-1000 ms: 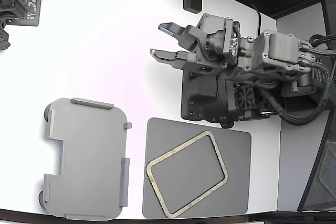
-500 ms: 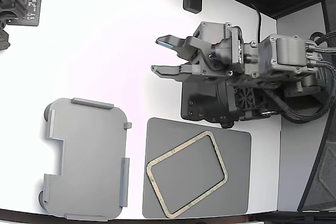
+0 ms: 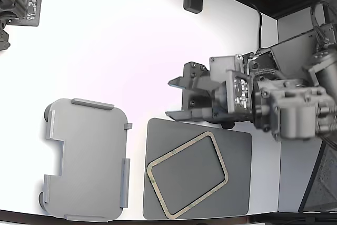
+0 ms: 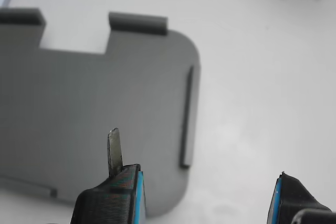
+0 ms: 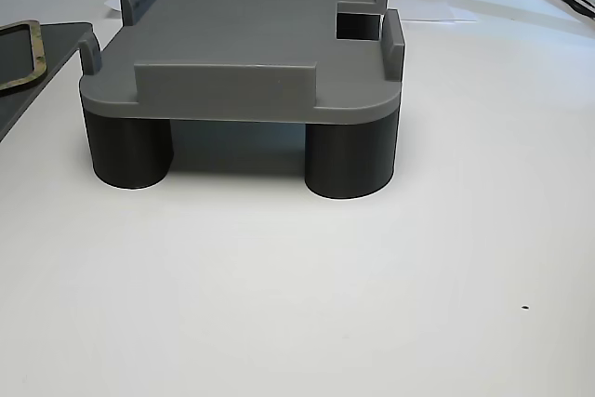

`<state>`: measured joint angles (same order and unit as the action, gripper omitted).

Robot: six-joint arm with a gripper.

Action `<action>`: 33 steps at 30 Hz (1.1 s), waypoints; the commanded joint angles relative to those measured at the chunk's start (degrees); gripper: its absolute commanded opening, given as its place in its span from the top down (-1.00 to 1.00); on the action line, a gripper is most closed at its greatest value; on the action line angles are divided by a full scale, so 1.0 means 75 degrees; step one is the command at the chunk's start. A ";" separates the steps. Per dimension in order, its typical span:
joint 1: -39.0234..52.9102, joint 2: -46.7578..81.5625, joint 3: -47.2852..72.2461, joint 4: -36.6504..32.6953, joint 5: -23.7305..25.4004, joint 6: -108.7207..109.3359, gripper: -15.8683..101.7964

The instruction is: Move top rectangular frame to the holder.

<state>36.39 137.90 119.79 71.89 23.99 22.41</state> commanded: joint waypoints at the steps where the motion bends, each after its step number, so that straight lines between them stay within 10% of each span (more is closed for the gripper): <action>1: 0.1629 -0.0844 -0.0832 0.1055 0.0574 0.1605 -0.97; 16: 0.2520 -0.3117 -0.1500 0.2074 -0.2145 0.2824 -0.97; 33: 0.2941 -0.3738 -0.0270 0.1078 -0.1957 0.2156 -0.97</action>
<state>58.97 109.42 118.83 79.89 9.14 39.29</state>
